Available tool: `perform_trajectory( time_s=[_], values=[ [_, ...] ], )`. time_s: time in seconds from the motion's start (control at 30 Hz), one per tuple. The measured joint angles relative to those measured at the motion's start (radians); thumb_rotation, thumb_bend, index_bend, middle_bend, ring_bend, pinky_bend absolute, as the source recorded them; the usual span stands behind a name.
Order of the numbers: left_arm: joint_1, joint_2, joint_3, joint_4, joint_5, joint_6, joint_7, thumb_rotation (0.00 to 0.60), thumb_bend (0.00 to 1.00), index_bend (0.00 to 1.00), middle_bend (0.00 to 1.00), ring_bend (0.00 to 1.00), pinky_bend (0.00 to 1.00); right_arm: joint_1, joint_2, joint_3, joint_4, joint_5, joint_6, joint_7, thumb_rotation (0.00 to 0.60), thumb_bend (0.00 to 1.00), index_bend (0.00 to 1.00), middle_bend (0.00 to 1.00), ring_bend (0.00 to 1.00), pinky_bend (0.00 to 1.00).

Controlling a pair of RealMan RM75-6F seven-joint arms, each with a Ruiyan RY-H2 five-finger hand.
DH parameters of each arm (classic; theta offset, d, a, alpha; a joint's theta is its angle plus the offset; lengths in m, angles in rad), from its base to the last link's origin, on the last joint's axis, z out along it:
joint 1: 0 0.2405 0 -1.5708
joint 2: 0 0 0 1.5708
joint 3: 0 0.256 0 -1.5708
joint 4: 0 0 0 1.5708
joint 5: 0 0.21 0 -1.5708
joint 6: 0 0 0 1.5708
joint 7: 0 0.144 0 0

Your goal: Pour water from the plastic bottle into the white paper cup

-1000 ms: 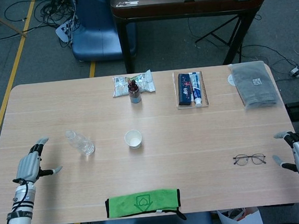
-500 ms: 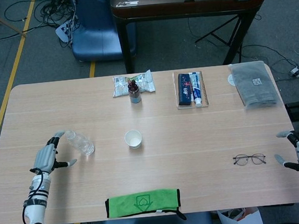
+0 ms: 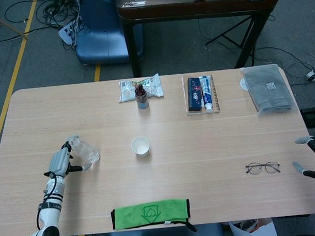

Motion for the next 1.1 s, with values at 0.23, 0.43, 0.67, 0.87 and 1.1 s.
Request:
perform_trajectory(
  time_s=[0.23, 0.43, 0.67, 0.87, 1.1],
  values=[
    [-0.013, -0.036, -0.012, 0.024, -0.018, -0.014, -0.038, 0.600, 0.05, 0.03, 0.05, 0.11, 0.35, 0.000, 0.003, -0.002, -0.001, -0.004, -0.002, 0.006, 0.600, 0.18, 0.38, 0.36, 0.38, 0.57],
    [-0.020, -0.068, -0.019, 0.051, -0.018, -0.005, -0.061, 0.600, 0.05, 0.04, 0.06, 0.15, 0.35, -0.002, 0.004, -0.001, -0.002, -0.006, 0.002, 0.010, 0.600, 0.18, 0.38, 0.36, 0.38, 0.57],
    [-0.015, -0.097, -0.026, 0.073, -0.012, 0.032, -0.083, 0.600, 0.05, 0.16, 0.18, 0.26, 0.43, -0.004, 0.006, 0.001, -0.002, -0.006, 0.006, 0.017, 0.600, 0.18, 0.38, 0.36, 0.38, 0.57],
    [-0.007, -0.135, -0.033, 0.104, -0.003, 0.080, -0.090, 0.600, 0.05, 0.25, 0.29, 0.34, 0.51, -0.004, 0.007, 0.002, -0.001, -0.006, 0.008, 0.021, 0.600, 0.18, 0.38, 0.36, 0.38, 0.57],
    [-0.005, -0.162, -0.037, 0.131, 0.002, 0.086, -0.098, 0.600, 0.05, 0.28, 0.31, 0.35, 0.52, -0.006, 0.008, 0.003, -0.001, -0.006, 0.010, 0.023, 0.600, 0.18, 0.38, 0.36, 0.38, 0.57]
  ],
)
